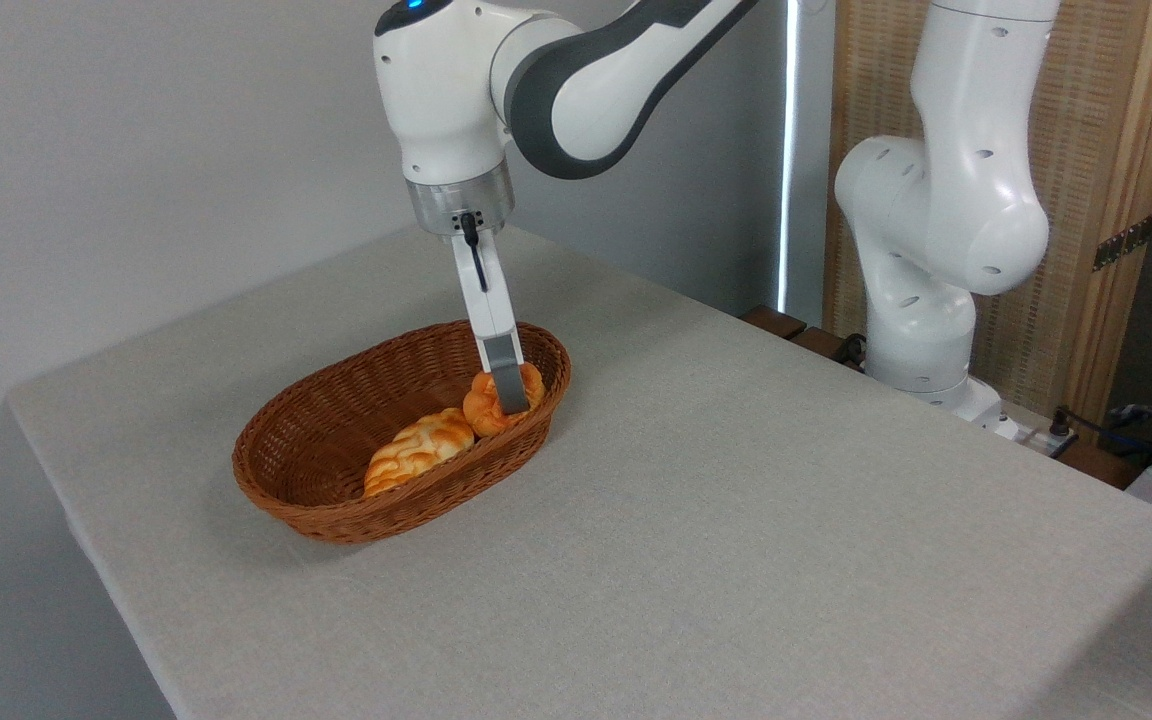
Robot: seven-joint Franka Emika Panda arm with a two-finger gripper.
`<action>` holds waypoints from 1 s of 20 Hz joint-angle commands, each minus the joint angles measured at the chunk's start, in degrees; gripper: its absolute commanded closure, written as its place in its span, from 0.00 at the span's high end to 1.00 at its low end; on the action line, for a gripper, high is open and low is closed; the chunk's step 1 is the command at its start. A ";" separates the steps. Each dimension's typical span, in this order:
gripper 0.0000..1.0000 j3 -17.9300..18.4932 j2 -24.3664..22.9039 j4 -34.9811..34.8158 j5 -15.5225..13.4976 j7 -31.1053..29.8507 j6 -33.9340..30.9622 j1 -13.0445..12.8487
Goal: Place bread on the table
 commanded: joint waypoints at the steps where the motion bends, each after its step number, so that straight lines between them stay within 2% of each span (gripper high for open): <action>1: 0.35 0.27 -0.44 0.00 -0.65 0.14 1.65 -0.22; 6: 0.35 0.27 -0.44 0.26 -1.27 -0.04 1.48 -0.31; 8: 0.27 0.26 -0.44 0.35 -1.45 0.31 1.48 -0.31; 13: 0.27 0.27 -0.53 0.53 -1.53 0.13 1.48 -0.31; 20: 0.27 1.14 -1.23 5.53 -1.88 -0.04 -4.31 -0.22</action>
